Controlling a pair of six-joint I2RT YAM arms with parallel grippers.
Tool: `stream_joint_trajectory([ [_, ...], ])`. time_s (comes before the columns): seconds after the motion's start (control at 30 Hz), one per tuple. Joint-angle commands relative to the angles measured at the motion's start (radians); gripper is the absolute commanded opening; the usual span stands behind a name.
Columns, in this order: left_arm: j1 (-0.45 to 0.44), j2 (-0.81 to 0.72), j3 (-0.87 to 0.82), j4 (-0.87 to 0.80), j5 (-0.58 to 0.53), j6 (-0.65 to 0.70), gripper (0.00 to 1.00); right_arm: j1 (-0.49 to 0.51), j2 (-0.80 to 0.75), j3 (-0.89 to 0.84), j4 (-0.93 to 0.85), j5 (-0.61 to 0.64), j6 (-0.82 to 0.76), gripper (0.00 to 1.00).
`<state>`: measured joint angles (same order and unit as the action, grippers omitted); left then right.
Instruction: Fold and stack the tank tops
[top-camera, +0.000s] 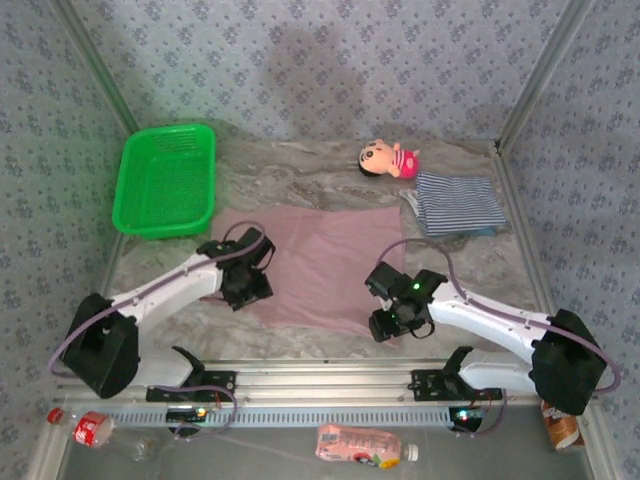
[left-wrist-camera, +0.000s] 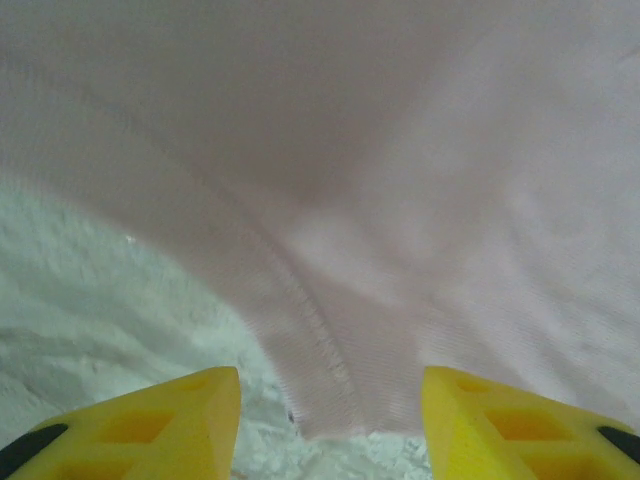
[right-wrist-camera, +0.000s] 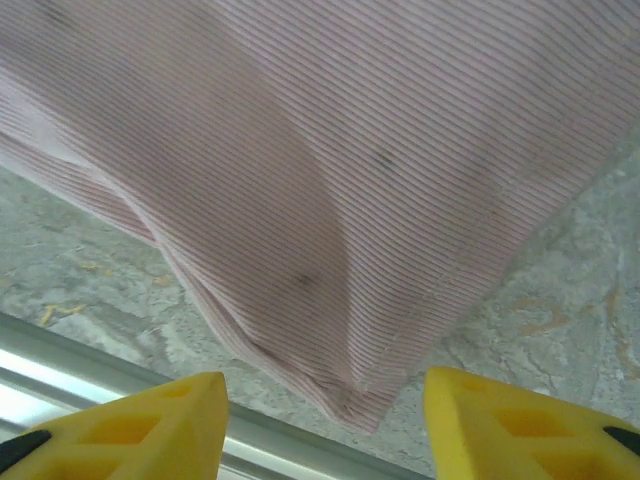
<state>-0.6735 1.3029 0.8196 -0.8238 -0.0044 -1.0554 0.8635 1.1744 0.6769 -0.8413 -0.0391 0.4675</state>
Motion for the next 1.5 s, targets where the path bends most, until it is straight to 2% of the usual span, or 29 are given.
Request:
stream_joint_trajectory([
  [0.0, -0.065, -0.064, -0.091, 0.075, -0.028, -0.258, 0.51, 0.048, -0.004, -0.014, -0.014, 0.069, 0.077, 0.56],
  [0.2, -0.174, -0.107, -0.215, 0.140, -0.067, -0.455, 0.51, 0.123, 0.034, -0.051, -0.013, 0.095, 0.108, 0.56],
  [0.4, -0.207, -0.120, -0.268, 0.232, -0.098, -0.533, 0.50, 0.124, 0.144, -0.035, 0.045, 0.111, 0.065, 0.54],
  [0.63, -0.253, -0.083, -0.270, 0.266, -0.112, -0.601, 0.47, 0.118, 0.175, -0.051, 0.072, 0.094, 0.056, 0.46],
  [0.73, -0.253, -0.070, -0.289, 0.300, -0.115, -0.604, 0.42, 0.121, 0.202, -0.053, 0.082, 0.073, 0.051, 0.41],
  [0.87, -0.244, -0.034, -0.289, 0.332, -0.115, -0.593, 0.28, 0.111, 0.211, -0.060, 0.081, 0.048, 0.038, 0.28],
  [0.97, -0.238, -0.028, -0.255, 0.298, -0.118, -0.570, 0.16, 0.112, 0.201, -0.052, 0.085, 0.081, 0.031, 0.18],
  [1.03, -0.238, -0.035, -0.231, 0.244, -0.121, -0.556, 0.12, 0.127, 0.177, -0.047, 0.071, 0.098, 0.036, 0.14],
  [1.2, -0.228, -0.084, -0.206, 0.155, -0.102, -0.531, 0.11, 0.145, 0.100, -0.024, 0.001, 0.109, 0.061, 0.06],
  [1.37, -0.198, -0.099, -0.132, 0.048, -0.079, -0.457, 0.10, 0.151, 0.048, 0.012, -0.079, 0.074, 0.058, 0.05],
  [1.47, -0.168, -0.092, -0.102, 0.034, -0.059, -0.413, 0.10, 0.119, 0.033, 0.036, -0.095, 0.048, 0.026, 0.05],
])
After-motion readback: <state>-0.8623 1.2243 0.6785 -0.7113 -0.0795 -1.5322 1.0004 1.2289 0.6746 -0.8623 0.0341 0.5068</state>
